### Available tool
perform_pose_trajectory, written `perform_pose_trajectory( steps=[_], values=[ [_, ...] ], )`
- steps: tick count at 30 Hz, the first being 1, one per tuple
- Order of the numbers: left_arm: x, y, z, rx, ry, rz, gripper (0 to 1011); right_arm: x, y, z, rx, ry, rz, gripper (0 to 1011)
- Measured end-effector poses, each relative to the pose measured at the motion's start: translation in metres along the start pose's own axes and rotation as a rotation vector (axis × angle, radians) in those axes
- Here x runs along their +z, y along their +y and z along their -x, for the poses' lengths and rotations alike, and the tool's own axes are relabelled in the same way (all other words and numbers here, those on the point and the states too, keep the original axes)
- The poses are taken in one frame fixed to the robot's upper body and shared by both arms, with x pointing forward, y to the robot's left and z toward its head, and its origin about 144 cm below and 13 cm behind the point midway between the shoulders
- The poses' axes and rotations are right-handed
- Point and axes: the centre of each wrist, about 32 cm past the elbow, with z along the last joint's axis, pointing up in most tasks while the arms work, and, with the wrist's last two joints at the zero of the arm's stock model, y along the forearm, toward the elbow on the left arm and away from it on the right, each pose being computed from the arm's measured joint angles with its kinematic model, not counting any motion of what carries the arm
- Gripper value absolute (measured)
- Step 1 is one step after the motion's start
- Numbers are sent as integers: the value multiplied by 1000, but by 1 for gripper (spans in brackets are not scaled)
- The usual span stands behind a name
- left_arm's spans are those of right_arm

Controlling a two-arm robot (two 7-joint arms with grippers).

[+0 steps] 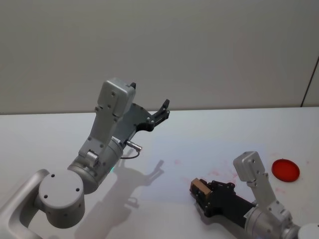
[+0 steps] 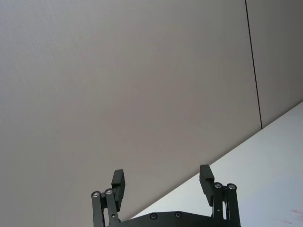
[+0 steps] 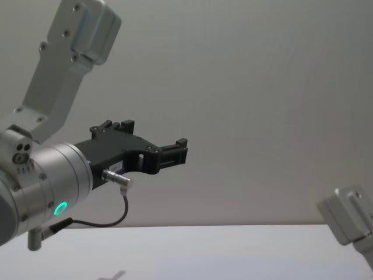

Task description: Use the one hand to pick up the stamp and affix it onto the A4 paper.

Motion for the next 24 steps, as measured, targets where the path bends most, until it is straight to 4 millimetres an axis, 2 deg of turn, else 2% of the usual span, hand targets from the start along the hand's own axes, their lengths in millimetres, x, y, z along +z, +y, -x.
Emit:
perform_pose_trajectory(
  steps=[10,24],
  values=[
    [0,0,0,0,0,0,1001,3,-1,-1,-1,17,-2,220],
    [0,0,0,0,0,0,1001,33,-11,1,26,69,-103,220]
  ],
)
